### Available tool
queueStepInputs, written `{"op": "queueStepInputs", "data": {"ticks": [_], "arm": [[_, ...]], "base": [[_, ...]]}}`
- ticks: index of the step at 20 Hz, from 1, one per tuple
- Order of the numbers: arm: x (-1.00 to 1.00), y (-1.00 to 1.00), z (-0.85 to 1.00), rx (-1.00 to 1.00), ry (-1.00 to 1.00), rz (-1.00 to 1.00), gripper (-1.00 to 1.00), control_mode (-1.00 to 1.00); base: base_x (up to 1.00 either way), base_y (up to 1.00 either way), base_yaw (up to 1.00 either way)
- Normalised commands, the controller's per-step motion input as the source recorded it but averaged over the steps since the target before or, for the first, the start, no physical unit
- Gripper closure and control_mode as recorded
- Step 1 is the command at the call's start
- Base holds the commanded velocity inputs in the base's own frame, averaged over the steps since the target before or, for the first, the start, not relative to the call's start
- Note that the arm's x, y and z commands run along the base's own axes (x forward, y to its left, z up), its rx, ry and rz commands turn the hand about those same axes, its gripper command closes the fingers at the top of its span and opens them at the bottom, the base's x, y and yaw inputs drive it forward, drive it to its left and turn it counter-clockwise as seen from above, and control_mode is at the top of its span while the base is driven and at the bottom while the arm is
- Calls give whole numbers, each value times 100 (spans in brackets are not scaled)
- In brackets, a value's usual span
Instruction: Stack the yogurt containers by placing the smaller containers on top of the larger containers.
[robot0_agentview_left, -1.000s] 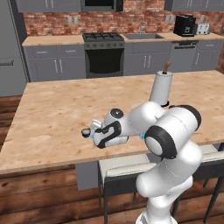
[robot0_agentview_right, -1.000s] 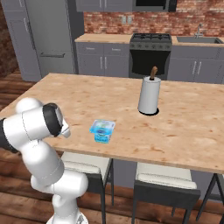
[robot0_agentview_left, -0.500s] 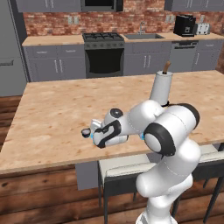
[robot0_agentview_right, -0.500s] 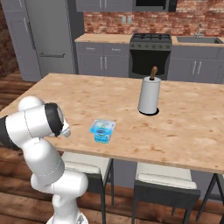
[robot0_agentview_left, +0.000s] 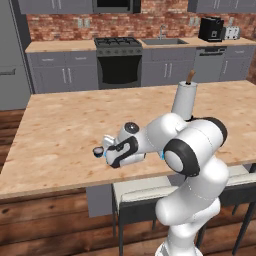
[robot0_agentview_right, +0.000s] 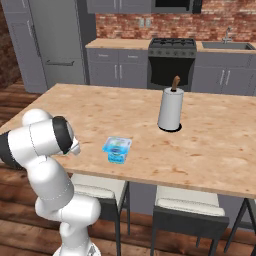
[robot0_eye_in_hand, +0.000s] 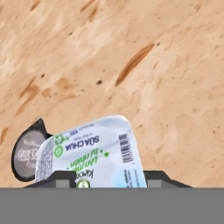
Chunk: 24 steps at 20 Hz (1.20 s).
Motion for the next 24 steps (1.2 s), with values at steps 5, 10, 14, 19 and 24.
{"op": "queueStepInputs", "data": {"ticks": [5,10,14,19,24], "arm": [[0,0,0,0,0,0,100,-100],[0,0,0,0,0,0,100,-100],[0,0,6,1,-3,0,100,-100],[0,0,23,3,-6,0,100,-100],[-5,0,38,2,-5,-2,100,-100]], "base": [[0,0,0],[0,0,0],[0,0,0],[0,0,0],[0,0,0]]}}
